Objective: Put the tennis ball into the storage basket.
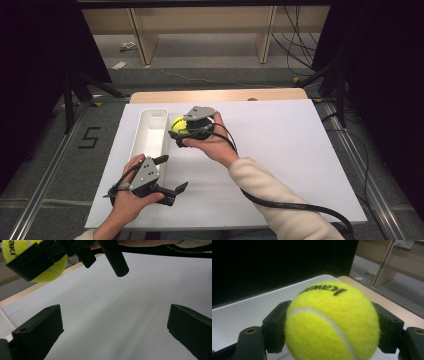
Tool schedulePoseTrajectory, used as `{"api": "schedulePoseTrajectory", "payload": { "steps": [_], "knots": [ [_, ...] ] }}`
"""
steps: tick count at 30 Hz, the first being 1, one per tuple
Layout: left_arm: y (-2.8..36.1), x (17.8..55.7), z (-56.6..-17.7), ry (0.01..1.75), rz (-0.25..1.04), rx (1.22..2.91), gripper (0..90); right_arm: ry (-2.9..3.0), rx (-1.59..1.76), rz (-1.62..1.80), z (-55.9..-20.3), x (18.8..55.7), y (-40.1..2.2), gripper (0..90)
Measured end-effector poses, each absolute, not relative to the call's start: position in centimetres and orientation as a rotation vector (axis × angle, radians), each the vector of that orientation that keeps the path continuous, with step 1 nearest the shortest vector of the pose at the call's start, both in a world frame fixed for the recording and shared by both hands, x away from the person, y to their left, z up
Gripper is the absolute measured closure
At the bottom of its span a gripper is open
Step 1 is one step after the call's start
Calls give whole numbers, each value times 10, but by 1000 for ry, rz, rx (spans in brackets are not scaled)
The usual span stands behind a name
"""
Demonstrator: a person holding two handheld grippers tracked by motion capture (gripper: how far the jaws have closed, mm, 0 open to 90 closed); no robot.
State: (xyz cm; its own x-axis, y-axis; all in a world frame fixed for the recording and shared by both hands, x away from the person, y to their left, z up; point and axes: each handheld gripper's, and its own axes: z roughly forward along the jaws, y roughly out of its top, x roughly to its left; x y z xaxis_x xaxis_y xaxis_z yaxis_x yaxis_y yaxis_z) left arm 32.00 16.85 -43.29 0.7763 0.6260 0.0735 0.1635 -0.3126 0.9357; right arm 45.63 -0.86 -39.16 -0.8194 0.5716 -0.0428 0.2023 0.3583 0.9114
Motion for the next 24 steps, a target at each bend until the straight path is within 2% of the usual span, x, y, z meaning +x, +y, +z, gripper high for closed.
{"api": "schedulePoseTrajectory", "payload": {
  "steps": [24],
  "knots": [
    [168, 320, -433, 603, 523, 1864, 0, 2281, 675, 1452, -391, 459, 1, 265]
  ]
}}
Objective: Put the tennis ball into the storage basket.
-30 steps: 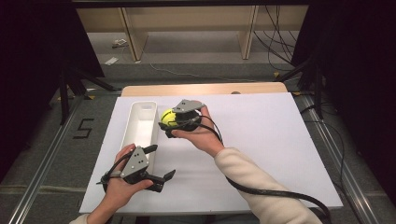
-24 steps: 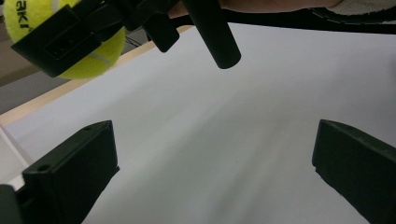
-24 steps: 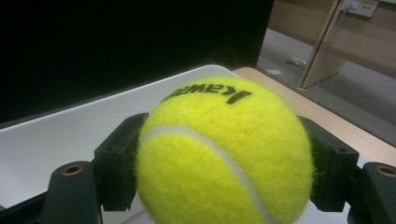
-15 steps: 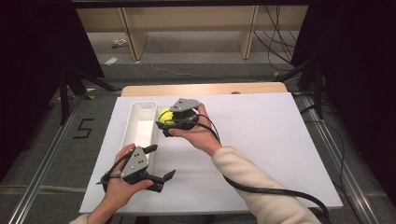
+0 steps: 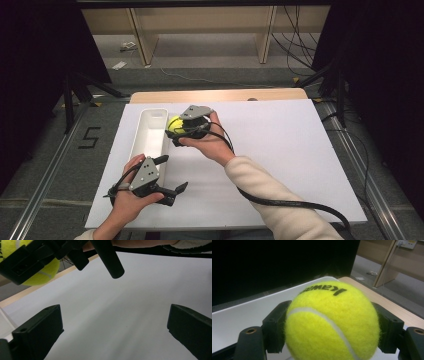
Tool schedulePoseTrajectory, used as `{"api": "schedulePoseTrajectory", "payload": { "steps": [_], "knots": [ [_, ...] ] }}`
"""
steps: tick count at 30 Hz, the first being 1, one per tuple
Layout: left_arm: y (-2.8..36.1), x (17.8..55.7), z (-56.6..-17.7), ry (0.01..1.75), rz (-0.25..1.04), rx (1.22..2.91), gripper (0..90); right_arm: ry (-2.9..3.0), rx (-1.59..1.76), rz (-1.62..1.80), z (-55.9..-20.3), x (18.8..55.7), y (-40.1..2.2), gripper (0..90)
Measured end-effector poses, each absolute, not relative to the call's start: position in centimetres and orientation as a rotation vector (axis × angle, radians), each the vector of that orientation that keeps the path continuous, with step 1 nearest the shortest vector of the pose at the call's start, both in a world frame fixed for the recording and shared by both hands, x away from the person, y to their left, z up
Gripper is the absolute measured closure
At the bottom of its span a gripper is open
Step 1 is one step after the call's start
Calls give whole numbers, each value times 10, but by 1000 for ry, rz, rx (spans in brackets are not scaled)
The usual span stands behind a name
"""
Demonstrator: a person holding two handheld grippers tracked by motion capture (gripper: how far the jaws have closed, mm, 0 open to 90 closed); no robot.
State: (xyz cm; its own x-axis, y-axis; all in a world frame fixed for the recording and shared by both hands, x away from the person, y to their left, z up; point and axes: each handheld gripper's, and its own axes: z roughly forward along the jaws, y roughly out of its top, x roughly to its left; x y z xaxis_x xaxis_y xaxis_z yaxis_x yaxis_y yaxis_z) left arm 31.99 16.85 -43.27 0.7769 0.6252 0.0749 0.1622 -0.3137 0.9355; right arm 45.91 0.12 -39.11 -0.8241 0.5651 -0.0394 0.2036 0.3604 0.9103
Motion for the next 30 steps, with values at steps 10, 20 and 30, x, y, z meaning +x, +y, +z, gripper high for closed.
{"api": "schedulePoseTrajectory", "payload": {
  "steps": [10, 20, 30],
  "knots": [
    [169, 320, -432, 599, 527, 1865, 0, 2289, 664, 1458, -390, 460, 8, 264],
    [169, 320, -432, 597, 527, 1866, 0, 2293, 655, 1463, -390, 460, 14, 265],
    [169, 320, -432, 599, 524, 1867, 0, 2295, 654, 1462, -391, 462, 18, 264]
  ]
}}
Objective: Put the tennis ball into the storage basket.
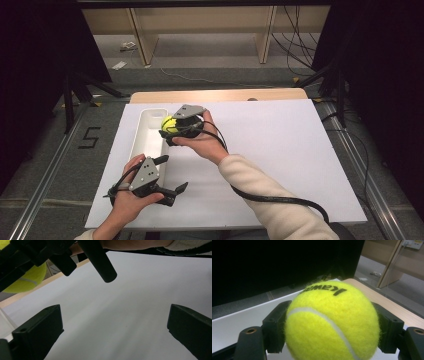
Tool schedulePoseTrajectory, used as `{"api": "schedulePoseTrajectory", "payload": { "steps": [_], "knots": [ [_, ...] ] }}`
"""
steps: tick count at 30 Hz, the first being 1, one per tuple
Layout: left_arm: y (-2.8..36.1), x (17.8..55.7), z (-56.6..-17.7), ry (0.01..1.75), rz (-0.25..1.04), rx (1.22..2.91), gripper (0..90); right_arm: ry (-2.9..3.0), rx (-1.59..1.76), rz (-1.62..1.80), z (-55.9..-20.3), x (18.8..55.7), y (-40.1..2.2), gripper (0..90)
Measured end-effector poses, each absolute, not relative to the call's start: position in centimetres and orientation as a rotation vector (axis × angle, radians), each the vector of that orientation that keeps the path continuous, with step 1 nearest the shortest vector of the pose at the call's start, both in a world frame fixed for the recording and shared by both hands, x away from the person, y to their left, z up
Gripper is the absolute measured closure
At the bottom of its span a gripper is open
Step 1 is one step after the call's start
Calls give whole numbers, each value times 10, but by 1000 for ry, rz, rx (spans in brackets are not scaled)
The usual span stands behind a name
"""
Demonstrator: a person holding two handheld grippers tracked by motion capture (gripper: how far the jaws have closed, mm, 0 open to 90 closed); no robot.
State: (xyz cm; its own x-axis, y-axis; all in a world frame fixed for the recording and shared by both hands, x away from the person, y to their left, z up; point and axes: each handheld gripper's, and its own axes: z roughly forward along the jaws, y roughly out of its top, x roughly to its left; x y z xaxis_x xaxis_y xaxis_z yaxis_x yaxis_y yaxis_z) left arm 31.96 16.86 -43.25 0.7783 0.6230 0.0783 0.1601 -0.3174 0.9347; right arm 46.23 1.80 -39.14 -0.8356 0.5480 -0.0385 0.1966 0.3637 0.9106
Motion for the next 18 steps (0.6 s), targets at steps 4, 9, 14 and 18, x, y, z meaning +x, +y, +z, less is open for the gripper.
{"api": "schedulePoseTrajectory", "payload": {
  "steps": [4, 9, 14, 18],
  "knots": [
    [169, 320, -432, 598, 525, 1869, 0, 2300, 660, 1461, -391, 463, 19, 265],
    [169, 320, -432, 598, 525, 1868, 0, 2299, 658, 1463, -390, 463, 22, 265],
    [168, 319, -432, 589, 534, 1875, 0, 2302, 655, 1464, -389, 464, 24, 265],
    [168, 319, -433, 589, 531, 1876, 0, 2302, 656, 1463, -389, 465, 25, 264]
  ]
}}
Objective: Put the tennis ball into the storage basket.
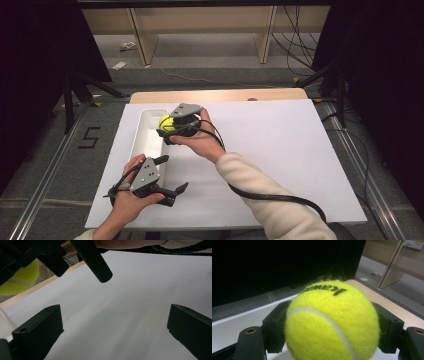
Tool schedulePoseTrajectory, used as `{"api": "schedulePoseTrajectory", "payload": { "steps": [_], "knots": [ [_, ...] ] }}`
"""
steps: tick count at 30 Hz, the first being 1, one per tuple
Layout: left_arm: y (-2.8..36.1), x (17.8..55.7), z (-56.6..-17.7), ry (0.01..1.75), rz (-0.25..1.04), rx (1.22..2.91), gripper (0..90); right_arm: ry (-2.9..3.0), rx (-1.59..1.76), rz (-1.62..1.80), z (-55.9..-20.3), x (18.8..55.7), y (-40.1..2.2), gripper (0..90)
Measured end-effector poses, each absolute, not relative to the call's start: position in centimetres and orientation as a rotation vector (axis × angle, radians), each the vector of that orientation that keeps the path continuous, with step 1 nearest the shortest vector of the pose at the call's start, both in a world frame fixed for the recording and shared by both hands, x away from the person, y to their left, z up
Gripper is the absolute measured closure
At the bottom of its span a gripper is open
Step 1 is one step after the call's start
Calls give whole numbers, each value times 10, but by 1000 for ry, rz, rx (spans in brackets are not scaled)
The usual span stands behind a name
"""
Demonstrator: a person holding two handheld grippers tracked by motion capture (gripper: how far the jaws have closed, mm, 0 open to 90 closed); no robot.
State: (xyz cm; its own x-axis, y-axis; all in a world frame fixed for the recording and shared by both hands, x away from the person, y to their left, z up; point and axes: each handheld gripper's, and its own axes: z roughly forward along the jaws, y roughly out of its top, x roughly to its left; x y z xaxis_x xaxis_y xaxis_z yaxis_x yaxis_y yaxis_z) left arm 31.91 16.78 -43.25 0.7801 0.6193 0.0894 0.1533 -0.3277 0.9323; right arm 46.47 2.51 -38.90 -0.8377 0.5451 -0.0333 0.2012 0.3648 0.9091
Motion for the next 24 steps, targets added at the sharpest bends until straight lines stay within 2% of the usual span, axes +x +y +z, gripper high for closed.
{"api": "schedulePoseTrajectory", "payload": {
  "steps": [24],
  "knots": [
    [168, 320, -433, 585, 530, 1883, 0, 2316, 645, 1458, -387, 468, 33, 264]
  ]
}}
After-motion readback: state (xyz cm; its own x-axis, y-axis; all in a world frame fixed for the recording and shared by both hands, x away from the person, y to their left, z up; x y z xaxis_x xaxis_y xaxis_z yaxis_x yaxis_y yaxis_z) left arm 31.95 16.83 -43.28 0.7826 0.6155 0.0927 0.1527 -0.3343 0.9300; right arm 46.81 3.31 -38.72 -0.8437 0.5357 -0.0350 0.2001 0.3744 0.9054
